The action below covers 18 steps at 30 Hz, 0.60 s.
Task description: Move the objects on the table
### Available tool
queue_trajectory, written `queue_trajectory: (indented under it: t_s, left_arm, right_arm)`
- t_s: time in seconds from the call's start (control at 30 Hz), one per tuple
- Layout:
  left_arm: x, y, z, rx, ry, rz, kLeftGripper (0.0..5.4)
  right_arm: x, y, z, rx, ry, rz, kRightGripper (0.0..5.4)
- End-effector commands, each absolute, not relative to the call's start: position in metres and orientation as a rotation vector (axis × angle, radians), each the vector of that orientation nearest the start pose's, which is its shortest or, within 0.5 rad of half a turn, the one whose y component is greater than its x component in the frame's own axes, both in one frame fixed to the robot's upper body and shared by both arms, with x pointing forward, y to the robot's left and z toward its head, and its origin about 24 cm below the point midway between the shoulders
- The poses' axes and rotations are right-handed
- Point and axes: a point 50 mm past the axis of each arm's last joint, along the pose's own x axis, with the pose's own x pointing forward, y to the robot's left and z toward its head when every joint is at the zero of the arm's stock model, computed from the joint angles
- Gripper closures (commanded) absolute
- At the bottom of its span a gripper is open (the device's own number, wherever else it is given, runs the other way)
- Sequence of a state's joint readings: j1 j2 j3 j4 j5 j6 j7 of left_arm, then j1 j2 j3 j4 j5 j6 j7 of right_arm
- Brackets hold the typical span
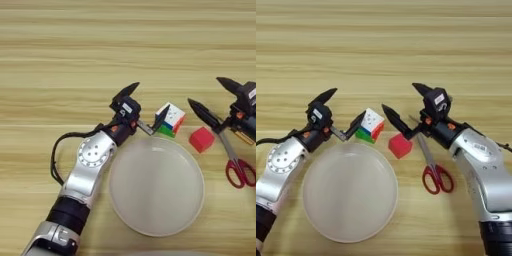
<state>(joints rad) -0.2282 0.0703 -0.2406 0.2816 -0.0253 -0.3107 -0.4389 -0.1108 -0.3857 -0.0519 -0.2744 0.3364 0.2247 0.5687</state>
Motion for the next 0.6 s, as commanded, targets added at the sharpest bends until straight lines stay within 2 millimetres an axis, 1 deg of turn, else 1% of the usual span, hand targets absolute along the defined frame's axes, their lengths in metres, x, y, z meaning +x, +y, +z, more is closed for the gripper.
queue_trajectory:
  t_s: [0.03, 0.2, 0.37, 0.6]
  left_arm:
    - [0.270, 0.066, 0.056, 0.126, -0.196, -0.790, 0.00]
    - [0.265, 0.061, 0.053, 0.101, -0.163, -0.844, 0.00]
    - [0.262, 0.059, 0.051, 0.097, -0.143, -0.865, 0.00]
    - [0.259, 0.052, 0.047, 0.104, -0.118, -0.892, 0.00]
  right_arm:
    - [0.262, -0.176, 0.133, -0.112, -0.200, 0.580, 0.03]
    - [0.266, -0.174, 0.138, -0.101, -0.251, 0.529, 0.03]
    - [0.266, -0.169, 0.144, -0.073, -0.288, 0.526, 0.03]
    - [0.263, -0.163, 0.147, -0.059, -0.308, 0.536, 0.03]
